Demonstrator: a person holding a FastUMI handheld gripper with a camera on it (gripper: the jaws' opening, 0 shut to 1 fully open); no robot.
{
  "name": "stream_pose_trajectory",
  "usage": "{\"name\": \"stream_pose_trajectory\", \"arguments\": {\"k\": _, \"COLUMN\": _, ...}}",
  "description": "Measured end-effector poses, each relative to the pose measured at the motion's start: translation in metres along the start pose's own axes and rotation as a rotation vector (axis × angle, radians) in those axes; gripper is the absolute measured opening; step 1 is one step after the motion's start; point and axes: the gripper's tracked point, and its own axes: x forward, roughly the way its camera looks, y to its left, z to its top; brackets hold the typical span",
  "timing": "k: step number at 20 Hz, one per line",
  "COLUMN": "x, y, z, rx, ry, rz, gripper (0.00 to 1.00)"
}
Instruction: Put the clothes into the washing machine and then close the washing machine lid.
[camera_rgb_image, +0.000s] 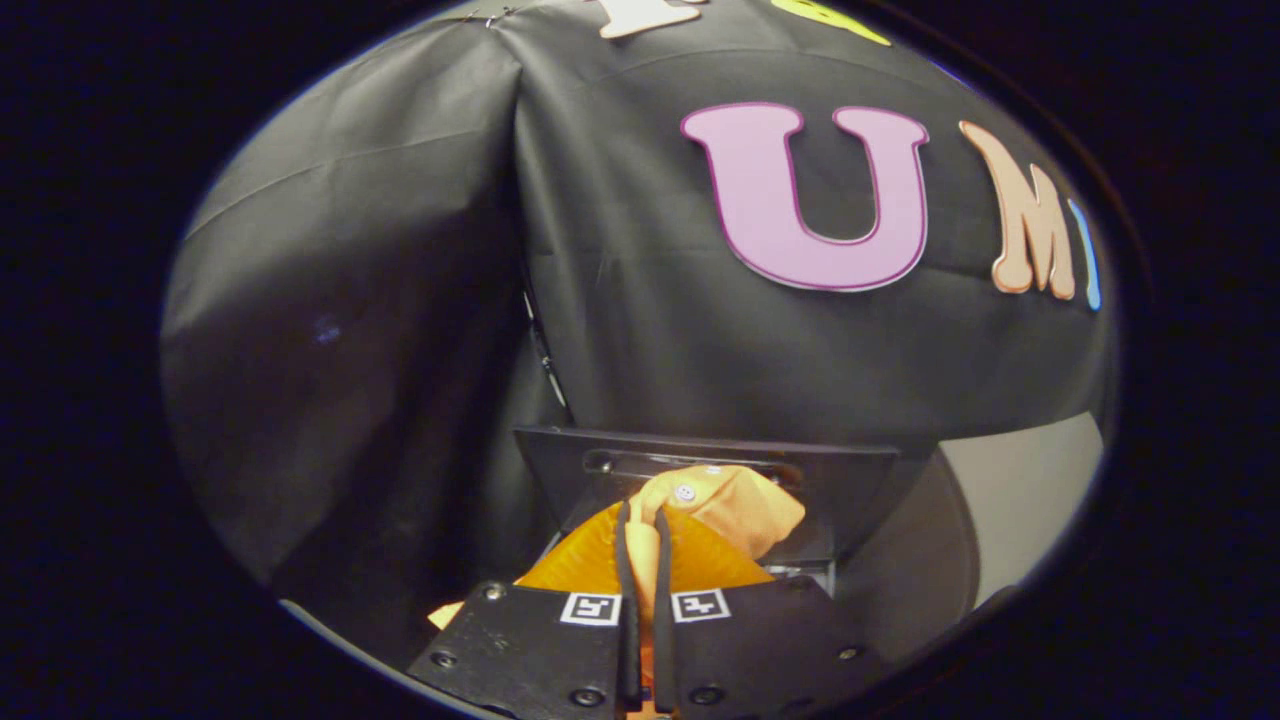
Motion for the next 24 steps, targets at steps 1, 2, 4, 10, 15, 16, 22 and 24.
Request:
{"name": "stream_pose_trajectory", "arguments": {"k": 1, "x": 0.007, "y": 0.005, "z": -0.005, "rx": -0.006, "ry": 0.011, "rz": 0.007, "gripper": 0.05}}
{"name": "stream_pose_trajectory", "arguments": {"k": 2, "x": 0.012, "y": 0.007, "z": -0.007, "rx": -0.016, "ry": 0.012, "rz": 0.012, "gripper": 0.05}}
{"name": "stream_pose_trajectory", "arguments": {"k": 4, "x": 0.016, "y": 0.015, "z": -0.011, "rx": -0.048, "ry": 0.024, "rz": 0.013, "gripper": 0.05}}
{"name": "stream_pose_trajectory", "arguments": {"k": 10, "x": 0.029, "y": 0.016, "z": -0.022, "rx": -0.057, "ry": 0.047, "rz": 0.009, "gripper": 0.05}}
{"name": "stream_pose_trajectory", "arguments": {"k": 15, "x": 0.046, "y": -0.004, "z": -0.053, "rx": -0.084, "ry": 0.116, "rz": -0.034, "gripper": 0.14}}
{"name": "stream_pose_trajectory", "arguments": {"k": 16, "x": 0.049, "y": -0.005, "z": -0.053, "rx": -0.066, "ry": 0.108, "rz": -0.03, "gripper": 0.17}}
{"name": "stream_pose_trajectory", "arguments": {"k": 22, "x": 0.05, "y": -0.008, "z": -0.026, "rx": -0.057, "ry": 0.014, "rz": -0.039, "gripper": 0.65}}
{"name": "stream_pose_trajectory", "arguments": {"k": 24, "x": 0.052, "y": -0.005, "z": -0.02, "rx": -0.069, "ry": -0.008, "rz": -0.029, "gripper": 0.83}}
